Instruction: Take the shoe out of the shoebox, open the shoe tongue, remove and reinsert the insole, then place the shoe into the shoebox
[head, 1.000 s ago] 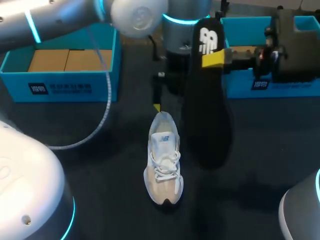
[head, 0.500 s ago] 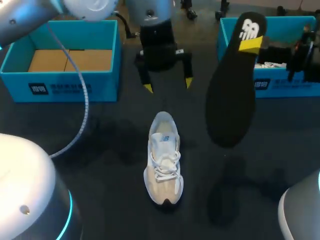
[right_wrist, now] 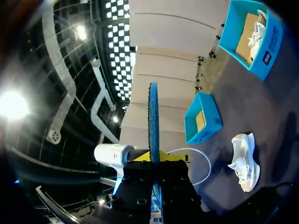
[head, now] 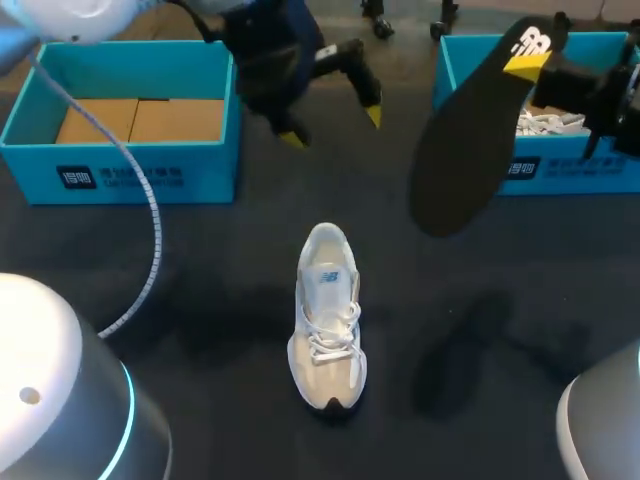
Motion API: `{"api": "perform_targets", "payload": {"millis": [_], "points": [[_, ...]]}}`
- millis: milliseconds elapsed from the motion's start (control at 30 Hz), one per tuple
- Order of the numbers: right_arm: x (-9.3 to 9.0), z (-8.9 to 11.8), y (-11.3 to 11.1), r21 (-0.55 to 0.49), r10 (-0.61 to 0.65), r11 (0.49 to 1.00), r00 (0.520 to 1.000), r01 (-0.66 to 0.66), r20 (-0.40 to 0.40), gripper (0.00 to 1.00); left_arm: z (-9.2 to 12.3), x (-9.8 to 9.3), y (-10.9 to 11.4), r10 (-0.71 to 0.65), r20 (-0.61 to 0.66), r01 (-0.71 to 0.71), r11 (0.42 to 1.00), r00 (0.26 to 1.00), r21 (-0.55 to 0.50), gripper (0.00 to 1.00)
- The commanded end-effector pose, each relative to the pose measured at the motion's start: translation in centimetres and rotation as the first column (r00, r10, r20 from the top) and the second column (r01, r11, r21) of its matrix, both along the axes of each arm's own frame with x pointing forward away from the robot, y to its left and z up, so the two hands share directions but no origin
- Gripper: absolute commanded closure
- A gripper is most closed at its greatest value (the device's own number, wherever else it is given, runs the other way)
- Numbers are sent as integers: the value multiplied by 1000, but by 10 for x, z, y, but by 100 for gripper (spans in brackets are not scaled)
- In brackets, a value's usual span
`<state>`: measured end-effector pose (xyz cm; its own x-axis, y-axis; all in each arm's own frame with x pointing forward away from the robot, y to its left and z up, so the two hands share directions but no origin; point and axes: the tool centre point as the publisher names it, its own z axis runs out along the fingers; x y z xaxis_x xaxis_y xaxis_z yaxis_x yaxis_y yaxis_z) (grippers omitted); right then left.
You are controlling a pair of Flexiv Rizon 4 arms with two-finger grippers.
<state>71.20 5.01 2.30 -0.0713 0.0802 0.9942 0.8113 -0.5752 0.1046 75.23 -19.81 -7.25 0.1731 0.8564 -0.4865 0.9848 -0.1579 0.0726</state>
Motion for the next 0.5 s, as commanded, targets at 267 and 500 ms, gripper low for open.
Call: {"api": "perform_targets", "payload": {"millis": [267,500], "points": [[6,-6,9,17,-32,999,999,32,13,100,13,-14,36,-91,97,126,880,991,-459,0],[6,-6,9,17,-32,999,999,32,13,100,25,-17,31,-79,58,96,915,995,-392,0]]}}
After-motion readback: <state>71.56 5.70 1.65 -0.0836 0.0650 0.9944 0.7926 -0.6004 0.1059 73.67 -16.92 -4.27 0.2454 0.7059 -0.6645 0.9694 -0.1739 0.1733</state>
